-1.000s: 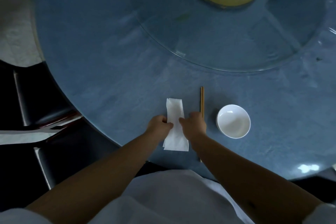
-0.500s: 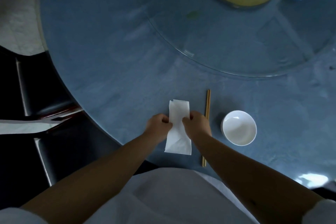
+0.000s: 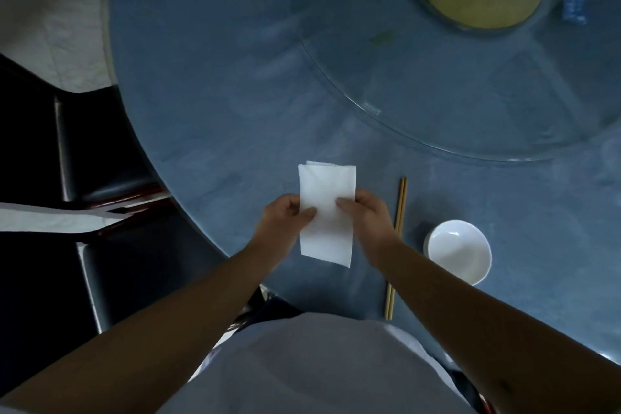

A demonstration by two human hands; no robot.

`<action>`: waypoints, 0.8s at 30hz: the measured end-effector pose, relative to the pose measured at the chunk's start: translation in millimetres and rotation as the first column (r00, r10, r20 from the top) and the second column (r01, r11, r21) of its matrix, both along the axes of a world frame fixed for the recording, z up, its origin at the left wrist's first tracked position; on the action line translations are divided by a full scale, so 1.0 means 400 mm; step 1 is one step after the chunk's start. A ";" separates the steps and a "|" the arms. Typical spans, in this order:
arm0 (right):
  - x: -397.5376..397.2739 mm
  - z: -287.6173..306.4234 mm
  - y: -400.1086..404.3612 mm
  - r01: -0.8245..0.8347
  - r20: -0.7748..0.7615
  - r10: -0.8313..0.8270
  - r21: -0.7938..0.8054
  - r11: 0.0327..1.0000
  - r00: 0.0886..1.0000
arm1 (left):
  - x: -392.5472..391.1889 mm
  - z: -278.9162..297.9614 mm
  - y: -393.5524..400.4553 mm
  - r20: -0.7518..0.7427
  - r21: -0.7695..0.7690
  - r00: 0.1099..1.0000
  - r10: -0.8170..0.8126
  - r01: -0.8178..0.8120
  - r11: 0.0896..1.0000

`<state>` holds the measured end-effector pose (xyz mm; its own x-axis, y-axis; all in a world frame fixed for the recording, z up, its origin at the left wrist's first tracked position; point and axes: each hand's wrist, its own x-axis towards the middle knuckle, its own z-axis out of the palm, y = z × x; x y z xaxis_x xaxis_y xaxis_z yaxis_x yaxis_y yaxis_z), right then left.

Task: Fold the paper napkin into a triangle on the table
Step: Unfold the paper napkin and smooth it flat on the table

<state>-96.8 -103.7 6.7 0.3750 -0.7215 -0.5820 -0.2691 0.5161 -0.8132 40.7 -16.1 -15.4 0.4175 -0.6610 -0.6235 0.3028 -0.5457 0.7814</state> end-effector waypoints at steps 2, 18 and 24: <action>0.038 -0.007 -0.002 -0.009 -0.003 0.009 -0.004 1.000 1.000 | 0.030 0.006 0.012 0.084 -0.001 0.994 0.065 -0.065 0.998; 0.186 -0.123 0.060 -0.336 -0.475 0.270 -0.057 0.940 0.837 | 0.103 -0.055 0.073 0.352 0.220 0.936 -0.018 -0.064 0.973; 0.191 -0.118 0.055 -0.363 -0.472 0.289 -0.070 0.929 0.833 | 0.091 -0.051 0.068 0.432 0.229 0.901 -0.042 -0.065 0.971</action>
